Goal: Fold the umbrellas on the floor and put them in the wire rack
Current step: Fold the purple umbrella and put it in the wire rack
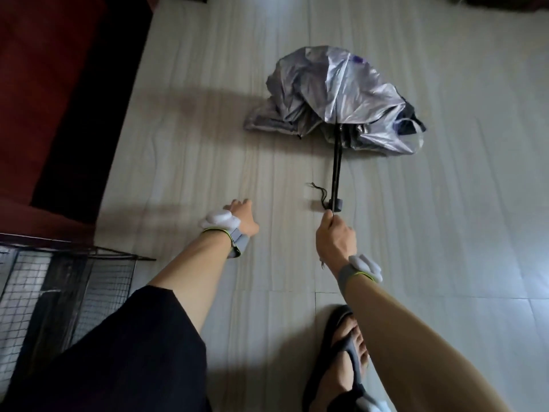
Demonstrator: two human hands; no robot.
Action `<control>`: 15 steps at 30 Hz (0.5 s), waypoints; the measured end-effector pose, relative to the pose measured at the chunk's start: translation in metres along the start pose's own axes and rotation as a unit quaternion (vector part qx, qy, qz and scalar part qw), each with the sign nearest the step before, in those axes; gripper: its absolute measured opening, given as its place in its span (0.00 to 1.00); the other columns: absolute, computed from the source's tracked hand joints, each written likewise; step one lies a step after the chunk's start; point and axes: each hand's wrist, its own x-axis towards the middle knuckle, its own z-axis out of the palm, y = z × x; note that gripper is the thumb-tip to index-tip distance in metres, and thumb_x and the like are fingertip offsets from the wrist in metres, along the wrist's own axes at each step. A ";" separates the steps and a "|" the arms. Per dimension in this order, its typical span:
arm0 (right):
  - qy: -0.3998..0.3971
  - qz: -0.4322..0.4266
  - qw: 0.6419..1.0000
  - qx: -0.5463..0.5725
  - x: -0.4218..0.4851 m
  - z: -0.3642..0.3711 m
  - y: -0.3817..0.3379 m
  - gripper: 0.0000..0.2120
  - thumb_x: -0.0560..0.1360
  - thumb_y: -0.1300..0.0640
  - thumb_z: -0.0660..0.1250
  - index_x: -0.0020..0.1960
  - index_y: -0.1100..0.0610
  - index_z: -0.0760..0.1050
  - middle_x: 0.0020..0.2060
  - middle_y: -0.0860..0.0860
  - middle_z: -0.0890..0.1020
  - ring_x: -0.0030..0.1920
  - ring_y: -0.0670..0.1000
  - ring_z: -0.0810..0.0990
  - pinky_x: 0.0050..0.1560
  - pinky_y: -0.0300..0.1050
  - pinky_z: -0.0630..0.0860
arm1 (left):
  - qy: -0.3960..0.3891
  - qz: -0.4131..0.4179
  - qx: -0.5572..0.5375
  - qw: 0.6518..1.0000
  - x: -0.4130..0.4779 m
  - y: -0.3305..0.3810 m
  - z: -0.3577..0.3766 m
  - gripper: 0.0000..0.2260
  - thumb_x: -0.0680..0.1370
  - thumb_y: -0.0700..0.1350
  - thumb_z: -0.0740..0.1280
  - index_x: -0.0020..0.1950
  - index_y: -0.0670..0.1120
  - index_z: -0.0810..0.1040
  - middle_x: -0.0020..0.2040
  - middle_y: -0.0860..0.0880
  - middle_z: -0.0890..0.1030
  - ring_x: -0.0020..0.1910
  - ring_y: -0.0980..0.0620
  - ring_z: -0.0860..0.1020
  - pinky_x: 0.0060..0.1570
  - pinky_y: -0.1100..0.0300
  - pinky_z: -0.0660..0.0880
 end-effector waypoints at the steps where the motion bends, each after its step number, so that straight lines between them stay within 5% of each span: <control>1: 0.006 -0.010 1.000 -0.001 -0.011 -0.007 -0.002 0.22 0.85 0.45 0.47 0.50 0.58 0.74 0.46 0.64 0.82 0.42 0.63 0.76 0.41 0.51 0.70 | 0.030 0.004 -0.022 0.999 -0.010 0.004 -0.013 0.30 0.79 0.52 0.66 0.77 0.44 0.61 0.72 0.40 0.67 0.69 0.37 0.70 0.64 0.50 0.70; 5: 0.030 -0.083 0.996 -0.001 -0.050 -0.029 -0.008 0.20 0.86 0.47 0.48 0.58 0.57 0.74 0.48 0.64 0.82 0.47 0.68 0.79 0.42 0.53 0.71 | 0.184 0.010 -0.186 0.965 -0.057 0.022 -0.072 0.35 0.79 0.57 0.66 0.81 0.47 0.56 0.77 0.40 0.62 0.73 0.37 0.66 0.70 0.49 0.65; 10: 0.062 -0.192 0.979 0.011 -0.094 -0.055 -0.011 0.17 0.85 0.45 0.50 0.45 0.54 0.67 0.41 0.63 0.82 0.42 0.69 0.79 0.38 0.52 0.70 | 0.334 0.054 -0.444 0.830 -0.130 0.034 -0.160 0.44 0.73 0.65 0.71 0.81 0.50 0.55 0.78 0.42 0.59 0.76 0.41 0.63 0.74 0.49 0.62; 15: 0.068 -0.270 0.960 -0.027 -0.132 -0.071 -0.011 0.17 0.85 0.45 0.53 0.42 0.52 0.67 0.37 0.57 0.81 0.40 0.67 0.80 0.36 0.52 0.73 | 0.377 0.013 -0.542 0.751 -0.179 0.007 -0.203 0.69 0.48 0.82 0.69 0.82 0.55 0.49 0.80 0.47 0.61 0.77 0.43 0.64 0.74 0.44 0.63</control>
